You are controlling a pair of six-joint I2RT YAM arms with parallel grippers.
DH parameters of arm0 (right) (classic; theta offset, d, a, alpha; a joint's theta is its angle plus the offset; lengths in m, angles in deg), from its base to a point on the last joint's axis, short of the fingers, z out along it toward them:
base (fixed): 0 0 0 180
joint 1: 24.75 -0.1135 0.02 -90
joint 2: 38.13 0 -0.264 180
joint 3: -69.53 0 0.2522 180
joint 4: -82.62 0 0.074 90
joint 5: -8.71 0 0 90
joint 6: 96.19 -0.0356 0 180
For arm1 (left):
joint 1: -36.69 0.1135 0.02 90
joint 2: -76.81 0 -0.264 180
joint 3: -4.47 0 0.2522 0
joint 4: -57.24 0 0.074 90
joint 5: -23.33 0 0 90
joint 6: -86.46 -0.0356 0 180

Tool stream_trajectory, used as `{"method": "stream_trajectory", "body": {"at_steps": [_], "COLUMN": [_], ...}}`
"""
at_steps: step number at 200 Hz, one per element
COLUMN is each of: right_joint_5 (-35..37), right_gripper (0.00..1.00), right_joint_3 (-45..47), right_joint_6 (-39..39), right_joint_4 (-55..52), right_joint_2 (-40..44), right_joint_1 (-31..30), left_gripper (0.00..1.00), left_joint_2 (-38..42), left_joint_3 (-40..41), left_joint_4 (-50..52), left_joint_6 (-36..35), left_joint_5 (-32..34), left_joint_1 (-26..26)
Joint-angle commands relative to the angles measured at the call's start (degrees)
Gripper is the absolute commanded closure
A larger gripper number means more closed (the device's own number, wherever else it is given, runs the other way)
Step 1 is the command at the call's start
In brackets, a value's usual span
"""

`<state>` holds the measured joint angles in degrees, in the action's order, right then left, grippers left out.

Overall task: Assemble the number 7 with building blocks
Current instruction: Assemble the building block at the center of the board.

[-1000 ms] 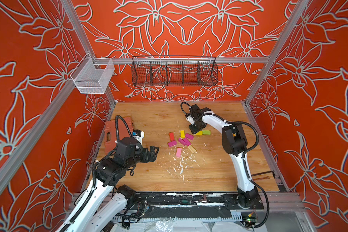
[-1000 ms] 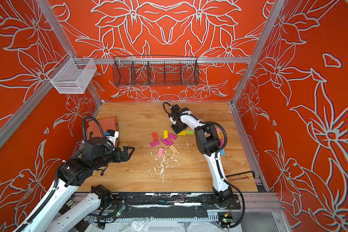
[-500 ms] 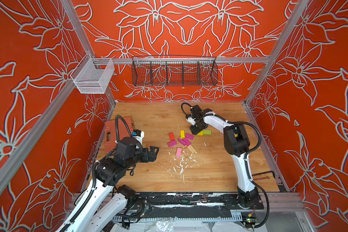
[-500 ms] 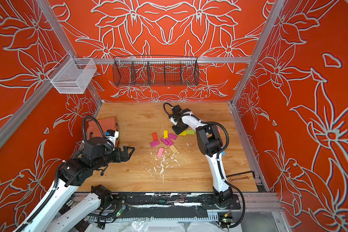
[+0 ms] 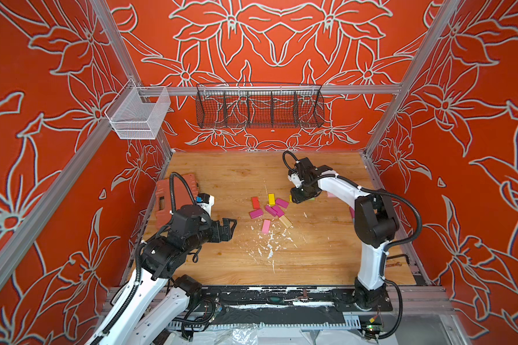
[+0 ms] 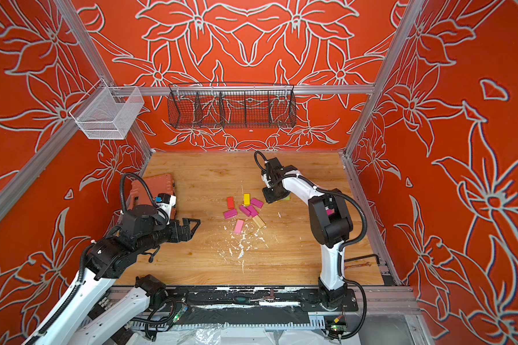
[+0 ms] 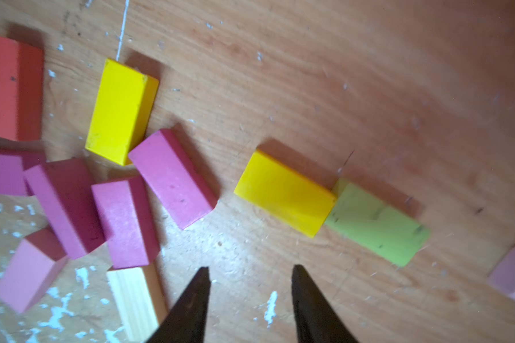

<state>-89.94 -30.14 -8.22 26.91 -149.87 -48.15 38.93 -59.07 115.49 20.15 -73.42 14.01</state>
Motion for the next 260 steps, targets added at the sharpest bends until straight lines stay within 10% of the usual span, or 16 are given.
{"method": "stream_trajectory", "body": {"at_steps": [1,260], "right_joint_5": [-4.2,-0.2], "right_gripper": [0.6,0.66], "right_joint_3": [3.7,3.6], "right_joint_6": [-5.9,-9.9], "right_joint_4": [3.0,11.3], "right_joint_2": [1.7,-4.9], "right_joint_1": [0.1,1.8], "left_gripper": [0.02,0.02], "left_joint_2": [0.5,0.7], "left_joint_3": [0.5,0.7], "left_joint_4": [-0.8,-0.5], "left_joint_6": [0.3,0.5], "left_joint_5": [-1.1,0.0], "left_joint_1": [0.6,0.6]}}
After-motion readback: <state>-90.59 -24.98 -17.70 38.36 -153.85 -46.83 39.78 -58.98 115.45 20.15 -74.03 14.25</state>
